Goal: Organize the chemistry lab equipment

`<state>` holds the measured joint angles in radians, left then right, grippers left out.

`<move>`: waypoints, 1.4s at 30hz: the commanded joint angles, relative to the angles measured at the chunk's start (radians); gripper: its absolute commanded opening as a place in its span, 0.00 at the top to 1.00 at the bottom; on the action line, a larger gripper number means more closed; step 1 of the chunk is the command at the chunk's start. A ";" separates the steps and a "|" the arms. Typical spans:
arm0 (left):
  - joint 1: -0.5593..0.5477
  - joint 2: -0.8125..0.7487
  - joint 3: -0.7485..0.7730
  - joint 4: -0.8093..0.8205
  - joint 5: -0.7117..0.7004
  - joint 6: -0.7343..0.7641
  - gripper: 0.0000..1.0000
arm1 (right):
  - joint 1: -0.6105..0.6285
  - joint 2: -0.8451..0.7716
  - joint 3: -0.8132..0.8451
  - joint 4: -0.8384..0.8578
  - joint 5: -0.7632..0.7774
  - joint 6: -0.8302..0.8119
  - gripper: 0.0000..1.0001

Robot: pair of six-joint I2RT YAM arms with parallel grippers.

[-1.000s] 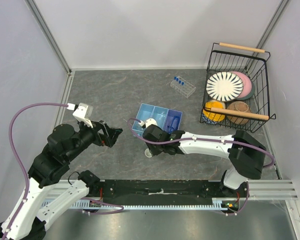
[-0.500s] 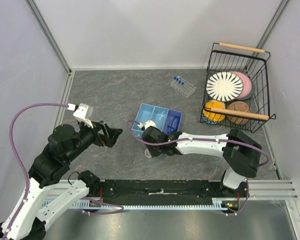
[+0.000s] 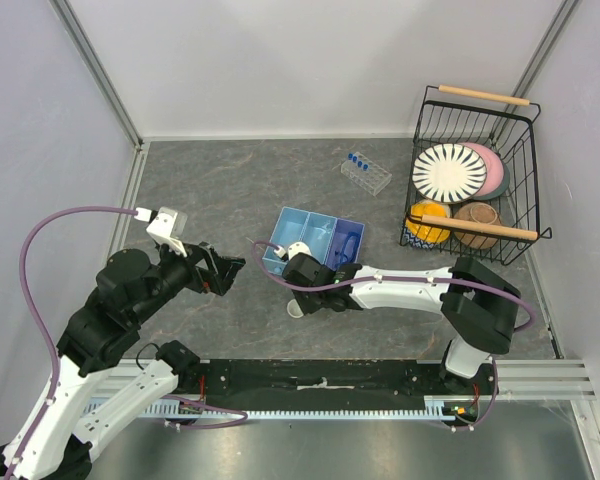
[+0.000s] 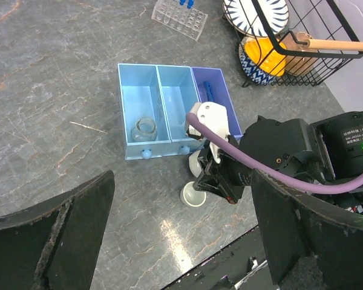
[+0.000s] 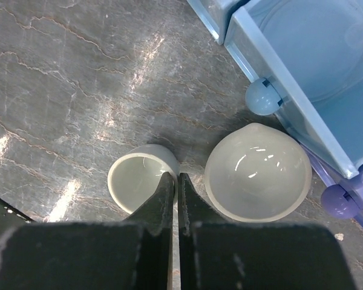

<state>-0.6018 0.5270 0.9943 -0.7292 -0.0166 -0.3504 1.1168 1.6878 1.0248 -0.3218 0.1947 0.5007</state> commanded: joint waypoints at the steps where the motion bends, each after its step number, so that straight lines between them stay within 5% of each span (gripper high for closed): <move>1: 0.002 -0.010 0.004 0.017 0.003 0.005 0.00 | 0.012 0.009 0.011 0.018 -0.009 0.007 1.00; 13: 0.002 -0.004 0.006 0.020 0.004 0.007 0.00 | 0.048 -0.114 0.155 -0.134 0.058 -0.002 1.00; 23: 0.002 0.005 0.014 0.028 0.014 0.010 0.00 | -0.009 -0.224 0.397 -0.341 0.322 -0.096 1.00; 32: 0.002 0.019 0.018 0.036 0.038 0.008 0.00 | -0.294 -0.131 0.474 -0.286 0.155 -0.131 1.00; 42: 0.000 0.011 -0.002 0.048 0.049 0.007 0.00 | -0.402 0.118 0.620 -0.290 -0.011 -0.160 1.00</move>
<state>-0.6018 0.5396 0.9943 -0.7258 0.0097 -0.3504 0.7349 1.7454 1.5688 -0.6186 0.2653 0.3664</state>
